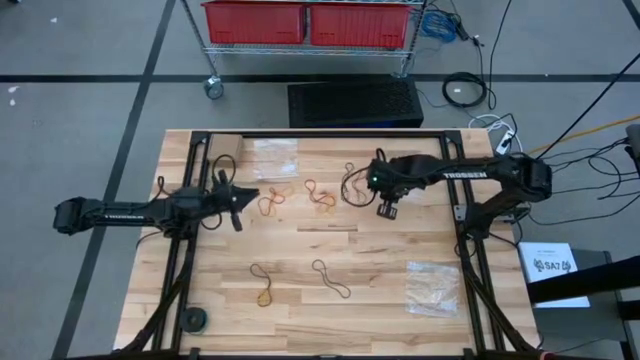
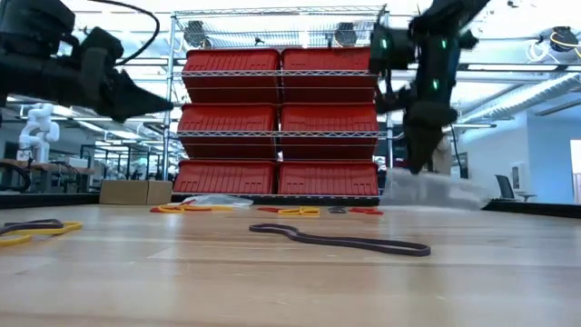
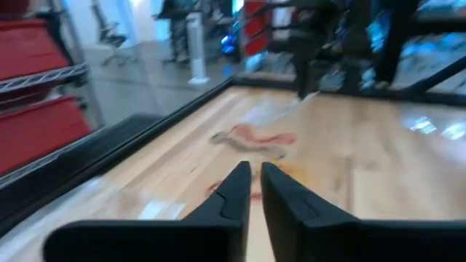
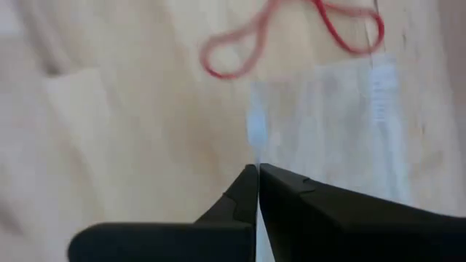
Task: Sort rubber bands
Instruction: Open the top right transparent zip lock bag
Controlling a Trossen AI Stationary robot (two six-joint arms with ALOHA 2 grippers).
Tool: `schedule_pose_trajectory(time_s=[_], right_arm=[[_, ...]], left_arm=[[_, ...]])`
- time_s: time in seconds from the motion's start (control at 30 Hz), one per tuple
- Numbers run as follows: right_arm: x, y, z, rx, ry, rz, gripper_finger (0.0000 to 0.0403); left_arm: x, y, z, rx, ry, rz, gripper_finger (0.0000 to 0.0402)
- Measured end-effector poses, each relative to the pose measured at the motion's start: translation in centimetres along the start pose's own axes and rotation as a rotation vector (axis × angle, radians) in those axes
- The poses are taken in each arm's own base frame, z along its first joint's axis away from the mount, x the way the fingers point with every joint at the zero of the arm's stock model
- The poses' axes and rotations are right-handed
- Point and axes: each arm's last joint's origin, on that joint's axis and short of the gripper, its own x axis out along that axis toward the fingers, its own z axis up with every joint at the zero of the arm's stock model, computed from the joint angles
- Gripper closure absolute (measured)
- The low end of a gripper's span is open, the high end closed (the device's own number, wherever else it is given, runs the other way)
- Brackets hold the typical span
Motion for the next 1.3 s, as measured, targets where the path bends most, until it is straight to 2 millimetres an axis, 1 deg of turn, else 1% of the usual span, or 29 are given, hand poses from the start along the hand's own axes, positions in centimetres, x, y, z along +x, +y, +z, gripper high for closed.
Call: schedule_pose_trajectory(time_s=[0.13, 0.27, 0.33, 0.4, 0.5, 0.6, 0.73, 0.87, 1.0, 1.13, 1.3], right_arm=[[-2.9, 1.7, 1.4, -0.033, -0.028, 0.037, 0.0403], [-5.8, 3.0, 2.8, -0.061, -0.101, 0.059, 0.0403], [-7.1, 3.5, 3.6, -0.067, -0.157, 0.070, 0.0403], [-8.3, 3.7, 4.3, -0.064, -0.222, 0.082, 0.0403], [-9.2, 3.9, 5.3, -0.058, -0.319, 0.095, 0.0403], [-9.5, 4.1, 5.9, -0.072, -0.391, 0.100, 0.0403], [-9.3, 4.3, 6.9, -0.094, -0.465, 0.098, 0.0403], [-8.8, 4.5, 7.7, -0.129, -0.504, 0.091, 0.0403], [-8.3, 4.7, 8.3, -0.141, -0.524, 0.090, 0.0403], [-7.8, 4.9, 8.7, -0.146, -0.532, 0.091, 0.0403], [-7.0, 5.5, 9.1, -0.173, -0.527, 0.094, 0.0403]], left_arm=[[0.0, -0.1, 0.8, -0.085, -0.080, -0.045, 0.0293], [0.0, -0.2, 0.9, -0.133, -0.075, -0.064, 0.0242], [0.1, -0.3, 1.2, -0.137, -0.080, -0.091, 0.0229], [0.4, -0.4, 1.6, -0.135, -0.073, -0.109, 0.0225], [0.9, -0.5, 2.3, -0.131, -0.056, -0.109, 0.0224], [1.7, -0.7, 3.5, -0.095, -0.041, -0.111, 0.0224], [3.3, -1.1, 5.6, -0.008, -0.026, -0.116, 0.0224], [5.5, -1.6, 7.8, 0.058, -0.013, -0.159, 0.0223], [7.7, -2.2, 9.3, 0.079, 0.059, -0.190, 0.0223], [9.9, -2.7, 9.9, 0.125, 0.167, -0.195, 0.0223], [12.2, -3.2, 10.2, 0.150, 0.217, -0.199, 0.0223]])
